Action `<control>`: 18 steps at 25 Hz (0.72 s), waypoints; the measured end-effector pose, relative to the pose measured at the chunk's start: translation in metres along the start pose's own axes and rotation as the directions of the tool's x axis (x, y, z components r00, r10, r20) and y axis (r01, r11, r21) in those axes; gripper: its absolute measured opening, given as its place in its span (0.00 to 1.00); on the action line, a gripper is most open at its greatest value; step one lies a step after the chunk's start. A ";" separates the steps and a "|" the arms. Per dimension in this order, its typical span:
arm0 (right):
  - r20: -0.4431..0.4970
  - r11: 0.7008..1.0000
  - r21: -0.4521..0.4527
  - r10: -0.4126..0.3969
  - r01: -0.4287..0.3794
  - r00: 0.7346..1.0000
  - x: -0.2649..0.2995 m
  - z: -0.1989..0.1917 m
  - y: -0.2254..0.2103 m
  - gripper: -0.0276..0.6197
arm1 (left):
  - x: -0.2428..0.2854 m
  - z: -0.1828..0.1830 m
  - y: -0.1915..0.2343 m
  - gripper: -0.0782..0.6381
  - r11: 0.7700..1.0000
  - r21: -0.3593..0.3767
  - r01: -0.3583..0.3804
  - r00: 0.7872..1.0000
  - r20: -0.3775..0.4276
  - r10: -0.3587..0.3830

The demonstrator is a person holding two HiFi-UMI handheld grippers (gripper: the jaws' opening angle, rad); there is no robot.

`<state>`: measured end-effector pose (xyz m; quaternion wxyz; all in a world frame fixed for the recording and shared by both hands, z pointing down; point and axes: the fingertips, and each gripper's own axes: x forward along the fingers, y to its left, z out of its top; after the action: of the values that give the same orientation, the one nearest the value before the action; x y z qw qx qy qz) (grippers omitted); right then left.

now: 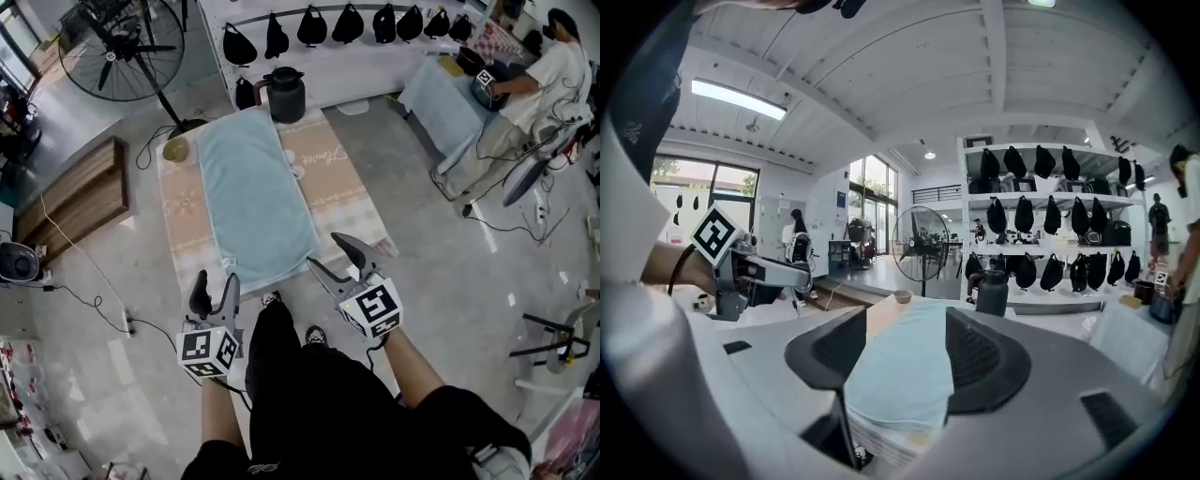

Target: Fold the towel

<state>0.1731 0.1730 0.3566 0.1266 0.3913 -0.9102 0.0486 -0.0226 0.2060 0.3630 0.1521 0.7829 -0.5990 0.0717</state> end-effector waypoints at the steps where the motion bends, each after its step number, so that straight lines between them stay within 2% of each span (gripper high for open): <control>1: -0.016 1.000 0.001 0.002 -0.002 1.000 0.009 -0.004 -0.005 0.42 | 0.010 0.000 0.008 0.47 1.000 -0.002 0.005 1.000 -0.004 -0.005; 6: -0.095 0.999 0.047 -0.009 0.014 0.995 0.060 -0.022 -0.029 0.42 | 0.067 -0.002 0.052 0.47 0.999 -0.029 0.040 0.998 -0.039 -0.041; 10: -0.176 0.999 0.046 0.004 0.004 0.984 0.105 -0.037 -0.037 0.42 | 0.115 -0.011 0.078 0.47 0.993 -0.029 0.114 0.988 -0.103 -0.116; 14: -0.275 0.996 0.087 0.057 -0.034 0.960 0.130 -0.064 -0.041 0.42 | 0.146 -0.045 0.089 0.47 0.971 -0.073 0.227 0.948 -0.211 -0.238; 18: -0.348 0.995 0.090 0.070 -0.041 0.935 0.145 -0.095 -0.058 0.42 | 0.164 -0.086 0.095 0.47 0.955 -0.061 0.292 0.905 -0.304 -0.296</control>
<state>0.1378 0.0493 0.4858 0.2692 0.3552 -0.8811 0.1581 -0.0630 0.0615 0.5067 0.2585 0.8421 -0.4433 0.1657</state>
